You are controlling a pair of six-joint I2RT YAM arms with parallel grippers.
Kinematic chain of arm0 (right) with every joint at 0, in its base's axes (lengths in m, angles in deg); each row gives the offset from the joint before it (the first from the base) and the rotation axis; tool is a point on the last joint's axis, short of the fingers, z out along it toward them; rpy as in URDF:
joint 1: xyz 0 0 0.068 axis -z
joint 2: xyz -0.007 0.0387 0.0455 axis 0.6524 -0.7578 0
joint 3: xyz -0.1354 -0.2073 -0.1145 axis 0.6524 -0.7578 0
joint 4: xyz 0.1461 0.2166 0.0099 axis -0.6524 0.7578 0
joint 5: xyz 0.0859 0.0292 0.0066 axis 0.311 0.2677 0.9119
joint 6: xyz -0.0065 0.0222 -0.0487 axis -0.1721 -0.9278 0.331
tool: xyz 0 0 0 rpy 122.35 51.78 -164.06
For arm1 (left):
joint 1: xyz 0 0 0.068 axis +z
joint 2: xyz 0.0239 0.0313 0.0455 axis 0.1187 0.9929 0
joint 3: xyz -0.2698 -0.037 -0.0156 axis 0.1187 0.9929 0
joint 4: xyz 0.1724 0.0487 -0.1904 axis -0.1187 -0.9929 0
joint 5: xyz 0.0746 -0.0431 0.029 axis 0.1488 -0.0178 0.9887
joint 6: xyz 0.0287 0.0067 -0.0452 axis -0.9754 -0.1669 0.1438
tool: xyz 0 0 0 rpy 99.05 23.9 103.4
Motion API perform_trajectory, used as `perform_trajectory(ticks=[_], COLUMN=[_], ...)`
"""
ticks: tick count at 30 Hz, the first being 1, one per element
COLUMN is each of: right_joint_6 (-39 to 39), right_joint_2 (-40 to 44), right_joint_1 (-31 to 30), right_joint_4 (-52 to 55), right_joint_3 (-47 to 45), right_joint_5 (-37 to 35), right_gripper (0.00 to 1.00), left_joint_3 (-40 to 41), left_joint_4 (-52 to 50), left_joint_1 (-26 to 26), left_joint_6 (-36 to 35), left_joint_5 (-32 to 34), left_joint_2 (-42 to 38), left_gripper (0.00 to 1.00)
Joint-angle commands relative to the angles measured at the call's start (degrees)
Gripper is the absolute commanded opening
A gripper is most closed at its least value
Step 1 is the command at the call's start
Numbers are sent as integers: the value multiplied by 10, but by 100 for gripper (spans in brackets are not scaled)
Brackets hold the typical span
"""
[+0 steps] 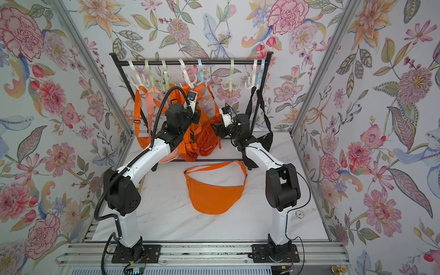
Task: Take the bag off the hook
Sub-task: Pick up the bag from the hook.
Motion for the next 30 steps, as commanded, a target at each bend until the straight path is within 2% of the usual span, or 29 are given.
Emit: perform_trajectory(ticks=[1, 8, 11, 18, 22, 30], right_joint_6=[8, 11, 0, -30, -26, -14], right_joint_2=[-33, -112, -142, -200, -191, -114], right_joint_1=[0, 0, -1, -2, -6, -16], right_joint_4=[-27, -32, -46, -47, -51, -88], right_joint_3=[57, 152, 188, 274, 268, 178], right_joint_5=[-21, -70, -90, -94, -92, -90], right_gripper=[69, 67, 61, 30, 0, 0], left_joint_3=[-25, -33, -35, -32, -33, -32], left_joint_4=[-9, -12, -18, -25, -26, -25], left_joint_1=[2, 2, 2, 2, 4, 12], left_joint_6=[14, 20, 18, 11, 6, -12], left_joint_5=[-30, -44, -46, -43, -43, -28], left_joint_2=[4, 1, 2, 2, 1, -3], left_gripper=[0, 0, 0, 0, 0, 0])
